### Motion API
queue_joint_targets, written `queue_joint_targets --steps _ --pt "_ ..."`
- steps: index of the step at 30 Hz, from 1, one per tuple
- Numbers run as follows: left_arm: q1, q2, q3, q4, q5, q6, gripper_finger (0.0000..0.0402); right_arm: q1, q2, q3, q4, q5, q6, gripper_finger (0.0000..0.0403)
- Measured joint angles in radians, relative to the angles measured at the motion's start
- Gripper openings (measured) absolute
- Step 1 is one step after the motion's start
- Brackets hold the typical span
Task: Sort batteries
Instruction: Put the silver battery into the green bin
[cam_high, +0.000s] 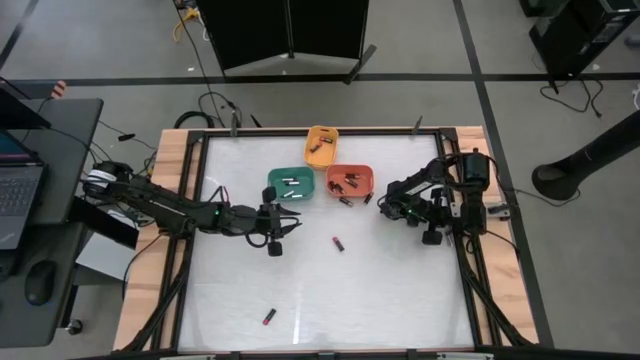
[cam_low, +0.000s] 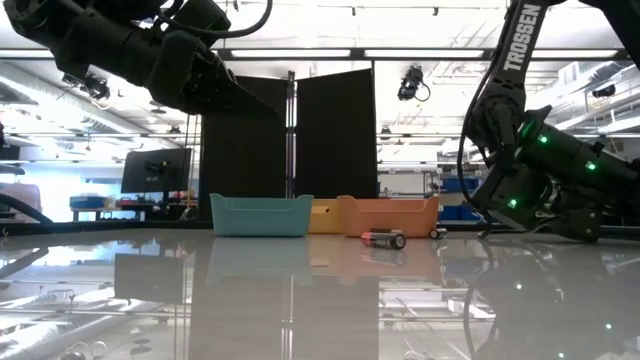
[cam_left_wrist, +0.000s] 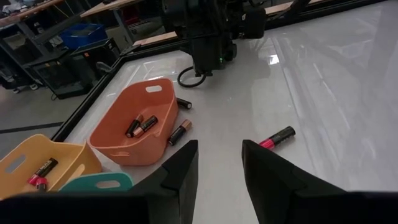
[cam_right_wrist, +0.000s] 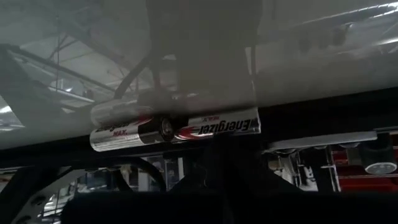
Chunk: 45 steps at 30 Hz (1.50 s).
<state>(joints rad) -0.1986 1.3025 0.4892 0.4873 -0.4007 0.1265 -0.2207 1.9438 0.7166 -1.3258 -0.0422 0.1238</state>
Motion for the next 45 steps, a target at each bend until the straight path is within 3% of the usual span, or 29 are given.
queue_joint_targets --steps 12,20,32,45 --pt "0.000 0.000 0.000 0.000 0.000 0.000 0.0131 0.060 0.003 0.090 0.016 -0.005 -0.014 0.0011" --pt "0.000 0.000 0.000 0.000 0.000 0.000 0.0131 0.128 0.000 0.193 -0.071 -0.004 0.003 0.0012" --pt "0.000 0.000 0.000 -0.008 0.000 0.000 0.0131 0.037 0.000 0.056 -0.069 0.045 0.001 0.0012" --pt "-0.001 0.000 0.000 -0.008 0.000 0.000 0.0131 0.004 0.000 0.035 0.008 -0.011 -0.012 0.0012"
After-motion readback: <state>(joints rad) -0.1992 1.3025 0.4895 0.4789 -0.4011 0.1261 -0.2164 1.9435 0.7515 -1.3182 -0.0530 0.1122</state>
